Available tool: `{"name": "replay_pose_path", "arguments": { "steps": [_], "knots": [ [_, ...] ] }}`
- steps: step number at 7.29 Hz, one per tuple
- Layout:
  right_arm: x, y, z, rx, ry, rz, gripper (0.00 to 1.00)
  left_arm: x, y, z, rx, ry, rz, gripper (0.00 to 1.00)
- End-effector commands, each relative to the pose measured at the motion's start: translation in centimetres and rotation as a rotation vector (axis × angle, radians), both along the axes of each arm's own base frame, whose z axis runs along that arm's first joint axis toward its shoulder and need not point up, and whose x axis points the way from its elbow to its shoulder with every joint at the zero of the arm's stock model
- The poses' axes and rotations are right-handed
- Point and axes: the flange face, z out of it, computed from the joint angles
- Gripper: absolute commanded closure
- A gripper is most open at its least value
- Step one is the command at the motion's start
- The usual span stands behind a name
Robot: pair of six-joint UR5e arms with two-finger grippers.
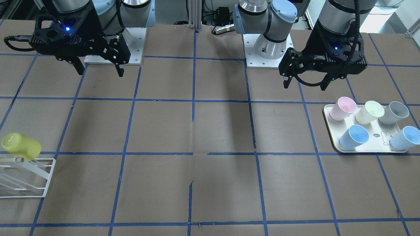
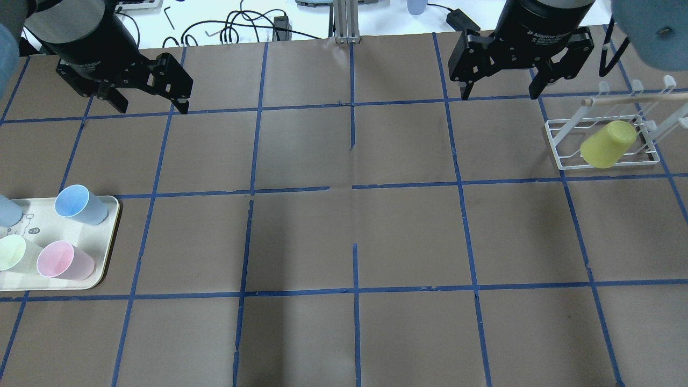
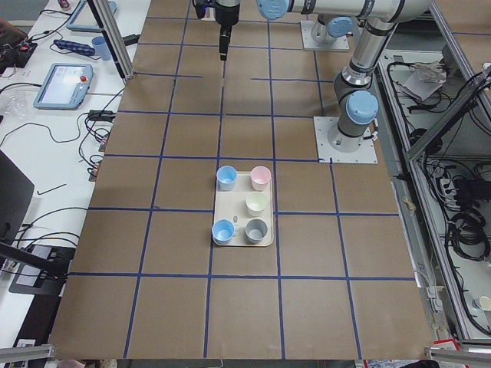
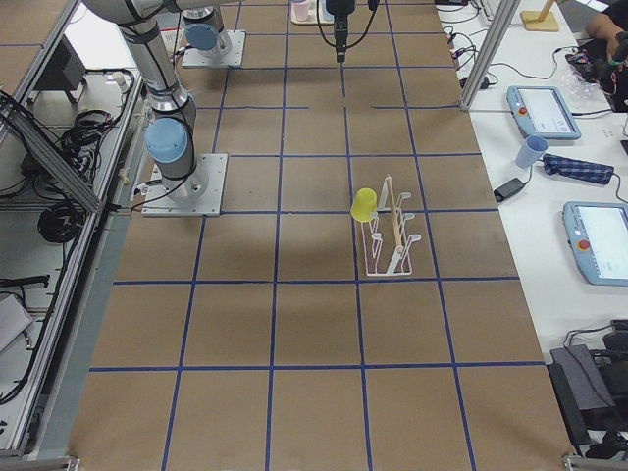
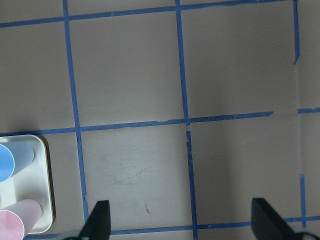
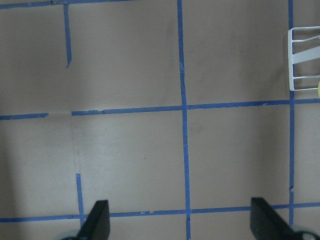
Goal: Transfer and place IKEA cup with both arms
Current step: 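Move the right gripper over the yellow cup on the wire rack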
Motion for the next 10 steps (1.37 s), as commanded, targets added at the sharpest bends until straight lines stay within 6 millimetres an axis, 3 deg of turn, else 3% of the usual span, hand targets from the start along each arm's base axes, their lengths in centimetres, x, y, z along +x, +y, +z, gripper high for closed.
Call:
{"name": "replay_pose_path", "arguments": {
  "steps": [1,4,5,9,10],
  "knots": [
    [0.0,0.0,0.0,0.0,0.0,-0.002,0.0,-0.1,0.3,0.1,0.006,0.006,-0.001,0.0],
    [-0.4,-0.2,0.1,-0.006,0.004,0.003,0.0,-0.1,0.5,0.2,0.014,0.008,-0.001,0.0],
    [-1.5,-0.6,0.1,-0.005,-0.002,-0.015,0.0,-0.1,0.4,0.1,0.017,0.009,0.0,0.0],
    [-11.3,-2.5,0.0,0.005,0.015,0.002,0.0,-0.1,0.5,0.2,0.015,0.012,-0.001,0.0],
    [-15.2,-2.7,-0.4,0.008,0.009,0.03,0.0,-0.1,0.5,0.2,0.015,0.012,-0.001,0.0]
  ]
}}
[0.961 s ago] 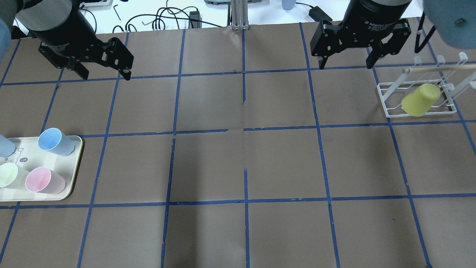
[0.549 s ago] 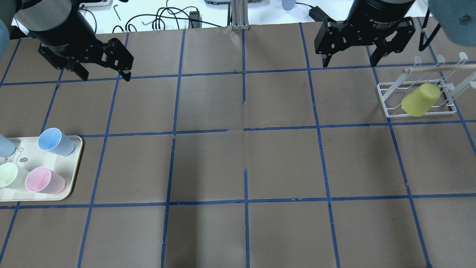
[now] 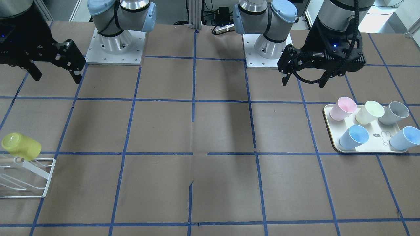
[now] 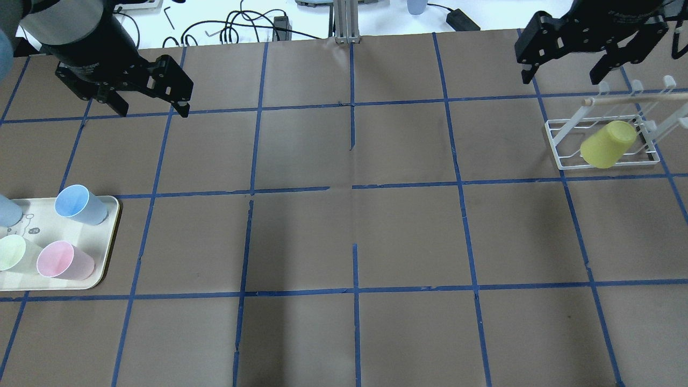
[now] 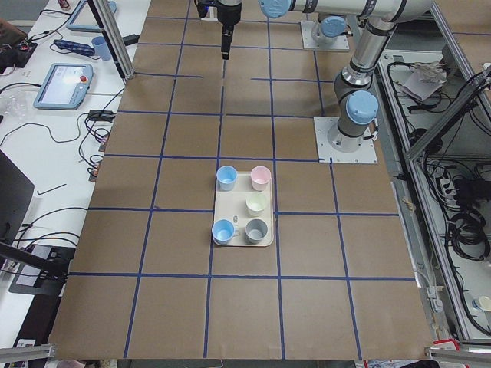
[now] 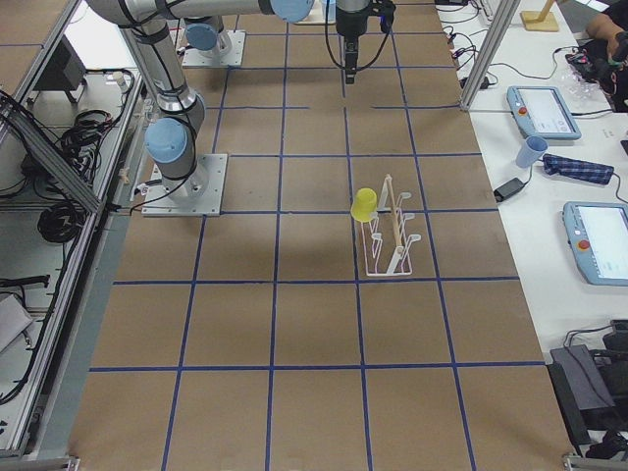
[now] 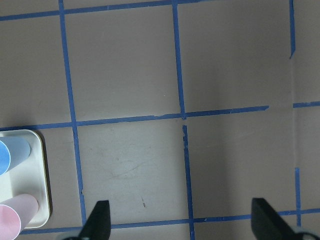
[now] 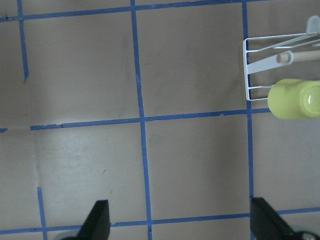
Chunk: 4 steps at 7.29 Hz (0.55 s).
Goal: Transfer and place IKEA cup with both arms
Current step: 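Move the right gripper over the yellow cup on the wire rack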
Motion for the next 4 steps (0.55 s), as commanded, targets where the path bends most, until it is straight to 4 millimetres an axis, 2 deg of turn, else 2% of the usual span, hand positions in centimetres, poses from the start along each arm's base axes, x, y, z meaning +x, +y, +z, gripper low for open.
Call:
{"name": "replay_pose_path", "arguments": {
  "steps": [1,3,4],
  "knots": [
    [-7.8,-0.4,-0.5,0.004,0.006,0.036,0.0,0.0,0.0,0.0,0.0,0.0,0.0,0.0],
    [-14.7,-0.4,-1.6,0.019,0.005,0.083,0.0,0.0,-0.1,-0.2,0.004,-0.001,0.0,0.0],
    [-16.5,-1.7,-3.4,0.014,-0.037,0.103,0.0,0.0,-0.1,-0.2,0.005,-0.001,0.0,0.0]
  ]
}}
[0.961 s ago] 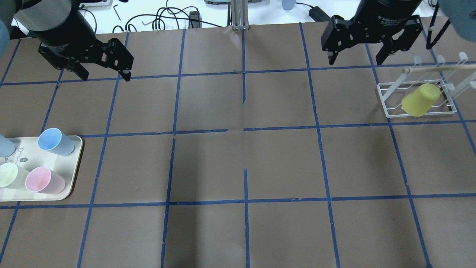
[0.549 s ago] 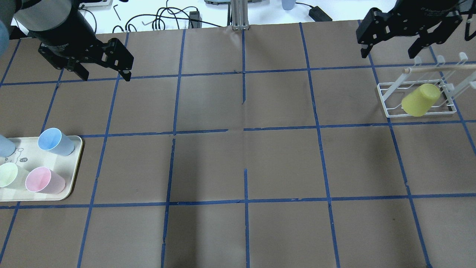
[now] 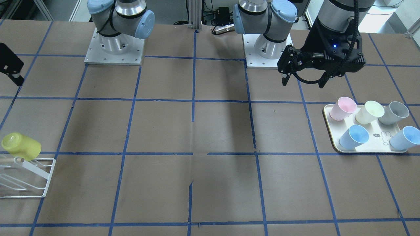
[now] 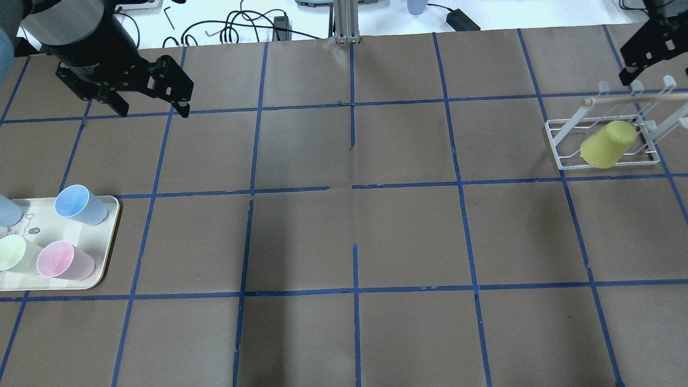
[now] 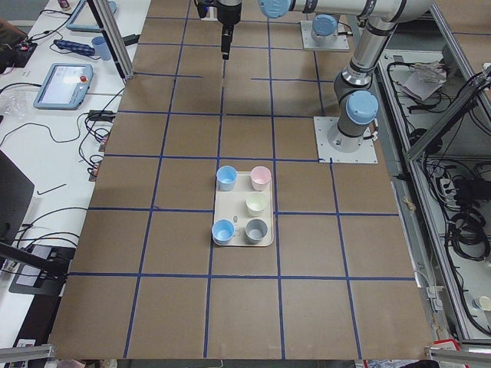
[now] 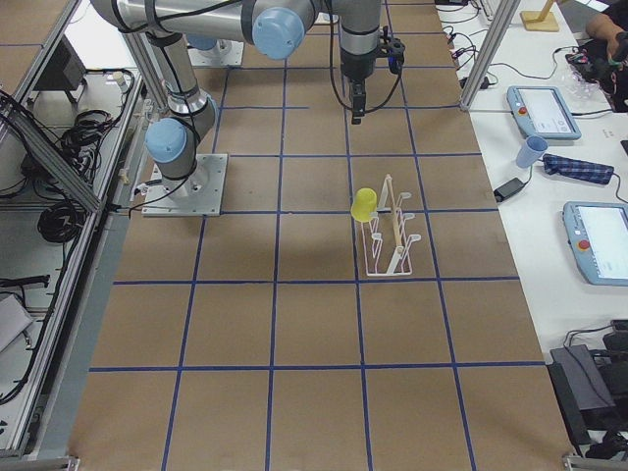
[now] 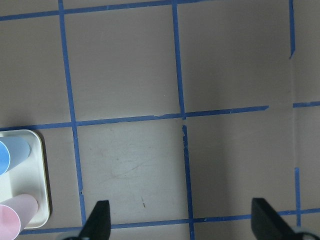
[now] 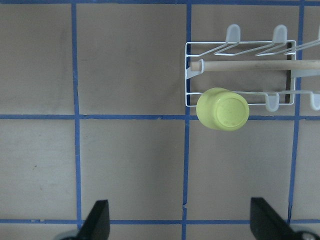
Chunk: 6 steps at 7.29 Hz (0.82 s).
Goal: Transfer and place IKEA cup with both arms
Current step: 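Move the right gripper over the yellow cup on the wire rack, then lower the right gripper around the yellow cup and close it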
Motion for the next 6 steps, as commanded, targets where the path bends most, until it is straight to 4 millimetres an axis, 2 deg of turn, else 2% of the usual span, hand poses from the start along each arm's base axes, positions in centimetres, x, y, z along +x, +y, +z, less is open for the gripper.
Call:
{"name": "replay_pose_path", "arguments": {
  "steps": [1,2,3,6],
  "knots": [
    [-4.1,-2.6,-4.3,0.027,-0.043,0.027,0.0,0.0,0.0,0.0,0.001,0.001,0.0,0.0],
    [-4.9,-4.1,-6.7,0.049,-0.051,0.032,0.0,0.0,0.0,0.0,-0.001,0.001,0.0,0.0],
    [-5.5,-4.9,-8.1,0.047,-0.047,0.068,0.01,0.0,0.0,0.0,0.001,0.001,0.0,0.0],
    [-6.7,-5.8,-15.9,0.029,-0.001,0.068,0.0,0.0,0.0,0.0,-0.001,0.001,0.0,0.0]
  ]
}}
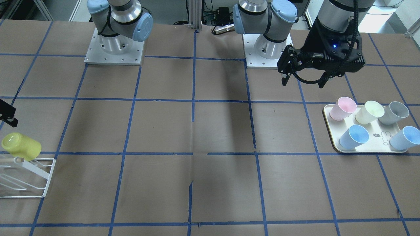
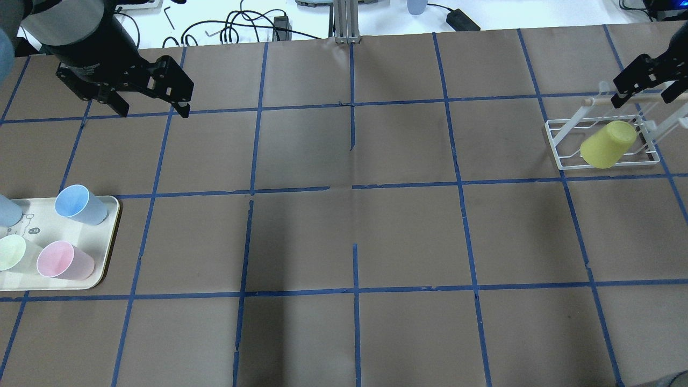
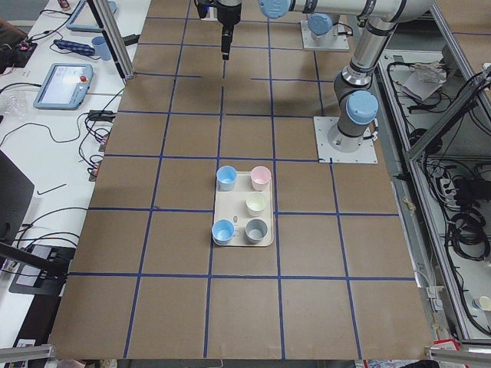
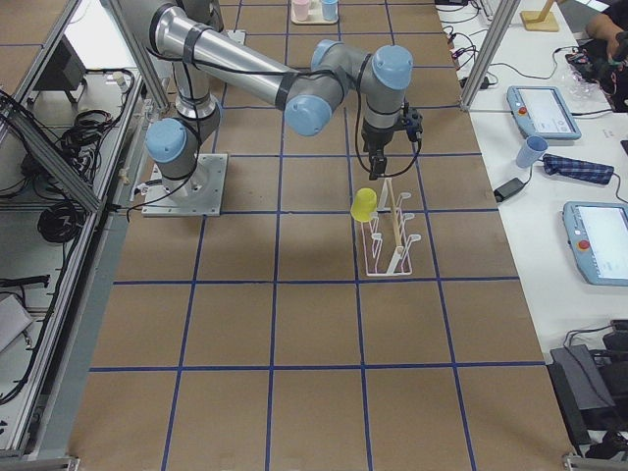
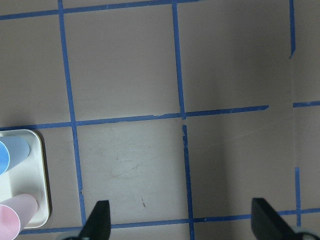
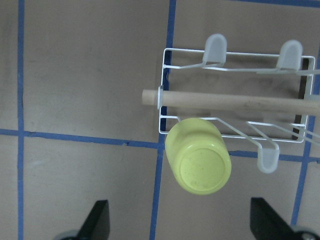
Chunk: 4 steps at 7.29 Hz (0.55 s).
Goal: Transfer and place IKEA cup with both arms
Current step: 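Lower the right gripper around the yellow cup and close it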
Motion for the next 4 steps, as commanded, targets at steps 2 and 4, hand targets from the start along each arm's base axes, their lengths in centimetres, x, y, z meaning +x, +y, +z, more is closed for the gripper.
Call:
{"name": "replay_pose_path", "arguments": {
  "steps": [2,4],
  "knots": [
    [-0.9,0.1,-5.1,0.012,0.018,-0.001,0.01,0.0,-0.1,0.0,-0.002,0.001,0.0,0.0],
    [-1.7,0.1,-6.4,0.021,0.011,-0.013,0.01,0.0,-0.1,-0.1,0.003,0.002,0.0,0.0]
  ]
}}
